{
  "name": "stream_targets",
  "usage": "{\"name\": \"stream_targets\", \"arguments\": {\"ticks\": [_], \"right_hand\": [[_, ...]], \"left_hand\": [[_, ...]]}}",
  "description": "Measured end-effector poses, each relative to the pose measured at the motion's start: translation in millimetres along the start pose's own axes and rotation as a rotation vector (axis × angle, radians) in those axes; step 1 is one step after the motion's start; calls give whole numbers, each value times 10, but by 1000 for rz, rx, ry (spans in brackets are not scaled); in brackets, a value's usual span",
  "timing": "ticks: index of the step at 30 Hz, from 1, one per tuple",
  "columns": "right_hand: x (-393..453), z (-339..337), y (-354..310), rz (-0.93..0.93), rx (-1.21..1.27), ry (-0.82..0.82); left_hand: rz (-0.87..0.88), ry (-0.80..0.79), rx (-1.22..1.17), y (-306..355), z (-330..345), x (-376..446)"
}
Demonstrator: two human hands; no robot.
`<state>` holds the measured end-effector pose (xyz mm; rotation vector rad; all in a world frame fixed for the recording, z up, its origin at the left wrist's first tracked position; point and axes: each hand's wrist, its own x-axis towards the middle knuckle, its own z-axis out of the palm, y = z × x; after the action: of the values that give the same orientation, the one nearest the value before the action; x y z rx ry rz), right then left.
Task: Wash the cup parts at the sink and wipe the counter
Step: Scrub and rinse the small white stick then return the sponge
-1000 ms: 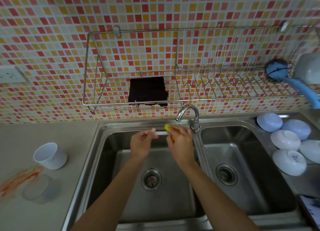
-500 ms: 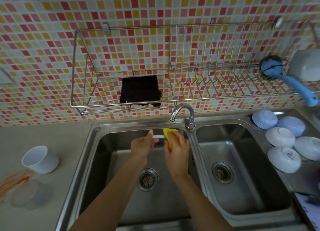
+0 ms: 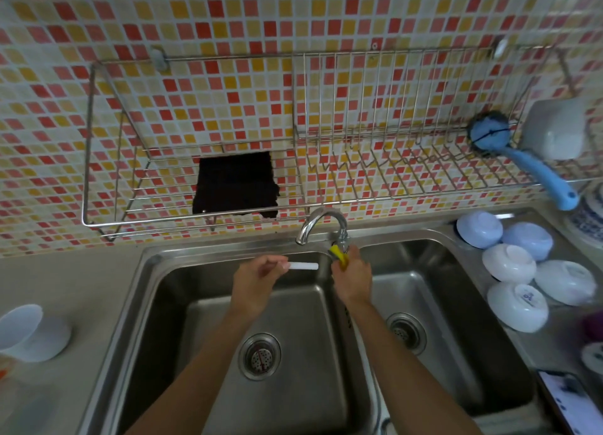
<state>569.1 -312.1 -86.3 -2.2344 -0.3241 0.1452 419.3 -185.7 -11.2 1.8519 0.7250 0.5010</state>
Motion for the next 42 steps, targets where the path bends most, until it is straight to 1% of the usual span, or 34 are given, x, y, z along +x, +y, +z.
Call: {"name": "stream_targets", "arguments": {"ticks": [10, 18, 24, 28, 33, 38, 42], "right_hand": [[16, 135, 46, -93, -35, -37], [-22, 36, 53, -141, -58, -90], [-8, -37, 2, -140, -90, -124], [-39, -45, -16, -126, -25, -112], [-116, -184, -19, -75, 76, -21], [-225, -248, 127, -53, 128, -38], [-337, -345, 170, 13, 151, -25]], "left_hand": [[96, -34, 57, 76, 110, 122], [102, -35, 44, 169, 159, 158], [93, -48, 62, 206, 194, 197], [96, -45, 83, 206, 184, 190], [87, -46, 83, 244, 227, 196], [125, -47, 114, 248, 238, 164], [182, -53, 154, 222, 92, 110]]}}
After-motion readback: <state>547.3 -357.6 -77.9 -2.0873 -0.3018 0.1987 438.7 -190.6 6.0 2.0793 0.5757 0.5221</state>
